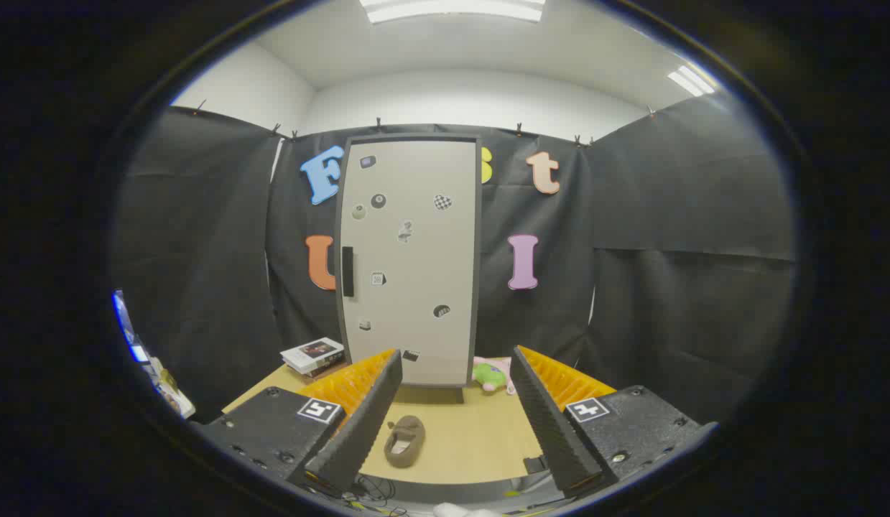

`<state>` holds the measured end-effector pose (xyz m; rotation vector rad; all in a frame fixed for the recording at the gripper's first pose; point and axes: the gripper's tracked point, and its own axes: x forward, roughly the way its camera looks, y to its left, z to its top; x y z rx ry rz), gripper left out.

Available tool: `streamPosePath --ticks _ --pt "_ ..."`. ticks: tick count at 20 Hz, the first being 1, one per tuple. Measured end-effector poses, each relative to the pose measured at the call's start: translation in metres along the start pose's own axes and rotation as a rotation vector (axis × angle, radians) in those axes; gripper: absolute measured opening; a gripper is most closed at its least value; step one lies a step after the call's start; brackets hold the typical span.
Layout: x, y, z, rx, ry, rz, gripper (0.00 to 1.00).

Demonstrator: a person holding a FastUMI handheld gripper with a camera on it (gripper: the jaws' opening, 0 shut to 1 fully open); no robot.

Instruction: Open the shoe cabinet door, grab the shoes and put them into the shoe cabinet, then close the shoe cabinet door.

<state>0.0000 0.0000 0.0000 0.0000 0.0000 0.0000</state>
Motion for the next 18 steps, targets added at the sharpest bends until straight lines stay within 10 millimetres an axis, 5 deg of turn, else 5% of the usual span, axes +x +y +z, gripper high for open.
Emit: streamPosePath --ticks 18 --pt "0.017 0.013 0.008 -0.012 -0.007 -0.043 0.99"
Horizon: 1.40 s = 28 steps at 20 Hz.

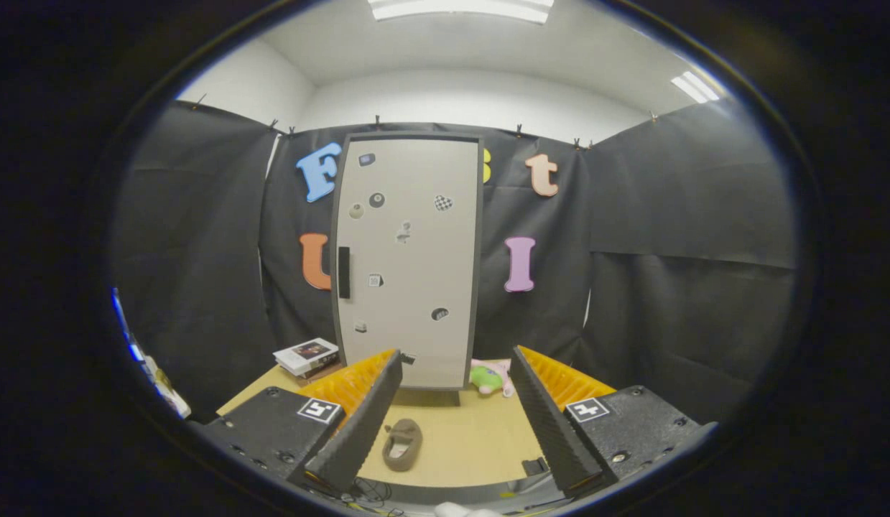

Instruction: Open the shoe cabinet door, grab the shoes and put them into the shoe cabinet, then close the shoe cabinet door.

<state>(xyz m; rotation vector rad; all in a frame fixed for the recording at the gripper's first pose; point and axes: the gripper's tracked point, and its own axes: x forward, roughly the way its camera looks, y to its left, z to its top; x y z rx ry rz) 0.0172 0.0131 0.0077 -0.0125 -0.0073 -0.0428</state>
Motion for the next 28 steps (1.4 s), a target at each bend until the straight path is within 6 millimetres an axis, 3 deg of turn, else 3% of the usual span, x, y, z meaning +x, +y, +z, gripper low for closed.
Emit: streamPosePath --ticks 5,12,21,28 --pt "0.034 0.013 0.005 0.036 0.029 -0.053 0.99" --pt "0.117 0.085 0.014 0.071 0.044 0.048 0.99" --pt "0.252 0.196 0.033 0.092 0.031 0.165 0.99" --pt "0.338 0.257 0.028 0.072 0.051 0.212 0.99"
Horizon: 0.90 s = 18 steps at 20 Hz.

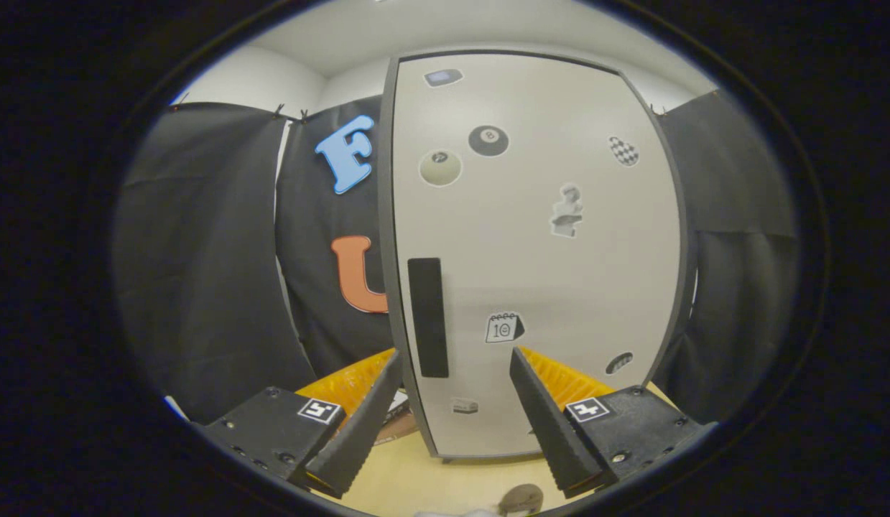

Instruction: Open the shoe cabinet door, grab the shoes and put them into the shoe cabinet, then close the shoe cabinet door.

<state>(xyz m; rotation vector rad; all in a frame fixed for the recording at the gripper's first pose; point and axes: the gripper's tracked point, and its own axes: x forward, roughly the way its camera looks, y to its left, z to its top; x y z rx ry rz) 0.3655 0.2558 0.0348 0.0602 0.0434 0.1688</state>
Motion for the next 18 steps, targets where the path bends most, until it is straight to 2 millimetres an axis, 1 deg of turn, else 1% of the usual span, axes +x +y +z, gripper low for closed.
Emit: streamPosePath --ticks 3,6,7,10,12,13,14,15,18 --pt "0.029 0.01 -0.004 -0.007 0.02 0.007 0.97" --pt "0.051 0.015 -0.006 -0.011 0.029 -0.005 0.97" --pt "0.057 0.016 -0.006 -0.011 0.036 -0.009 0.93" --pt "0.065 0.02 -0.004 0.006 0.035 -0.006 0.88" --pt "0.068 0.016 -0.005 -0.015 0.036 -0.026 0.84" --pt "0.071 0.017 -0.005 -0.017 0.037 -0.027 0.79" --pt "0.073 0.017 -0.007 -0.017 0.044 -0.026 0.77" --pt "0.075 0.017 -0.01 -0.017 0.056 -0.027 0.7" --pt "0.076 0.013 -0.008 -0.009 0.039 -0.059 0.61"
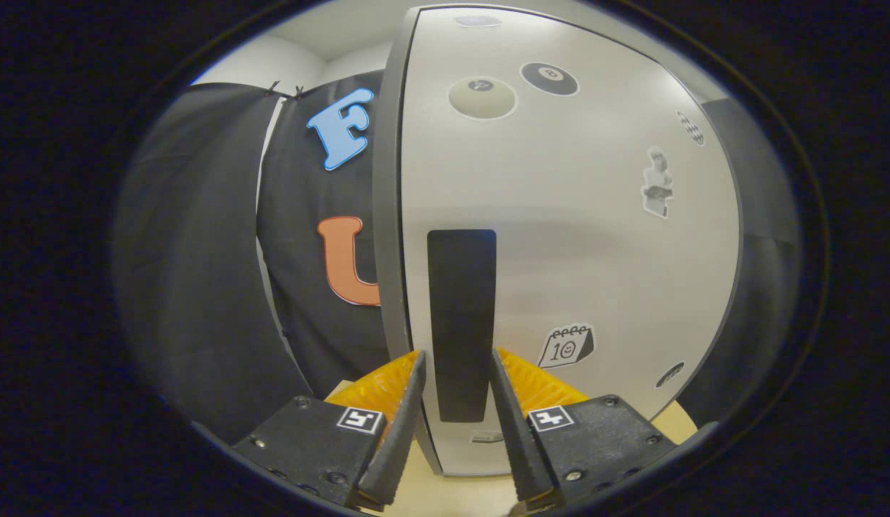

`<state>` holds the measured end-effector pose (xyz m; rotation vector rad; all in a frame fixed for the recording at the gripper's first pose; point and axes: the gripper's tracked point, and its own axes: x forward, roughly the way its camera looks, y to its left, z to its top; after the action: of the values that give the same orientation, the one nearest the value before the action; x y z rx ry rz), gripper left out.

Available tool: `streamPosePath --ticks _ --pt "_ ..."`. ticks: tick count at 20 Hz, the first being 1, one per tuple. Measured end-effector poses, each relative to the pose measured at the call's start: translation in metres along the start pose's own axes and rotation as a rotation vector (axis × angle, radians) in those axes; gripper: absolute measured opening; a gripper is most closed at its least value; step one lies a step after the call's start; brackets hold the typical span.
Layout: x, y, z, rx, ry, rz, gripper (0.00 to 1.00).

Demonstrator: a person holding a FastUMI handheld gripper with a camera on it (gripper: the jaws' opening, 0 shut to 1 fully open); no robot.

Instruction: Open the shoe cabinet door, grab the shoes and put them into the shoe cabinet, then close the shoe cabinet door.

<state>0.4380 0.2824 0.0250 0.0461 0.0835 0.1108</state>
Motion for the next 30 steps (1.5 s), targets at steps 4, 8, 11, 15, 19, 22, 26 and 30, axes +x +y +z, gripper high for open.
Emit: streamPosePath --ticks 4,8,11,15,19,22,26,30 --pt "0.0 -0.002 -0.002 0.003 0.012 0.01 0.4" --pt "-0.004 -0.002 -0.002 -0.005 0.034 0.044 0.35" --pt "-0.012 -0.004 -0.004 -0.021 0.033 0.076 0.31" --pt "-0.037 -0.009 -0.007 -0.056 0.032 0.092 0.3" --pt "-0.06 -0.018 -0.011 -0.071 0.031 0.124 0.29" --pt "-0.082 -0.025 -0.014 -0.07 0.03 0.146 0.28" --pt "-0.102 -0.038 -0.017 -0.071 0.024 0.146 0.26" --pt "-0.122 -0.053 -0.018 -0.066 0.022 0.127 0.24"
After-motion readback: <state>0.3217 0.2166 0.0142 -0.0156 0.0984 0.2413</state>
